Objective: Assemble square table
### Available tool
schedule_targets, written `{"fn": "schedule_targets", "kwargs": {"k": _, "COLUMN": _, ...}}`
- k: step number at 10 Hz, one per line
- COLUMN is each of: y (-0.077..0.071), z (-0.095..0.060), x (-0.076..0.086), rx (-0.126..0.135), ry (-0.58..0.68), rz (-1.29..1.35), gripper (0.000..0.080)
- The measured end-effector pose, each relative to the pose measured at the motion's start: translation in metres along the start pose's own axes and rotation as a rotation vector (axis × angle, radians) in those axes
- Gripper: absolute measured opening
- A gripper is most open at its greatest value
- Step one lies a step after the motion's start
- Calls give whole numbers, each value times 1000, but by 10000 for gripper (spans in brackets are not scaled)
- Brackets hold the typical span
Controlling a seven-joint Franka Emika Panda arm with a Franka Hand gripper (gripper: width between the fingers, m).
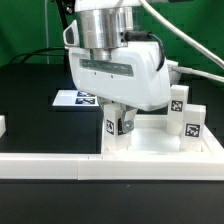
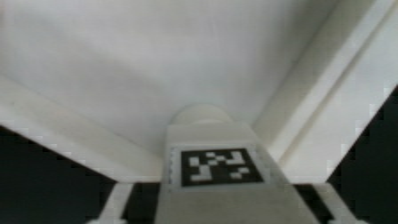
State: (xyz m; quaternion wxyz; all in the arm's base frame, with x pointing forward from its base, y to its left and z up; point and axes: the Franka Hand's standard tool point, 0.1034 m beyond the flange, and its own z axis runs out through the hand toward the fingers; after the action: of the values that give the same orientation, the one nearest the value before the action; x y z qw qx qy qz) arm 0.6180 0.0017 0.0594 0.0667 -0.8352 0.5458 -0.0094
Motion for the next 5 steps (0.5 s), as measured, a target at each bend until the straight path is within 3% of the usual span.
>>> {"fn": "schedule_targets", "kwargs": {"k": 3, "y": 3, "z": -1, "x": 2, "rx": -19, "ry": -16, "rz": 492, "gripper": 284}}
{"fn": "schedule_targets", "kwargs": {"k": 5, "y": 3, "z": 0, "x": 2, "rx": 0, "ry": -58, "rz": 804, "gripper": 284}}
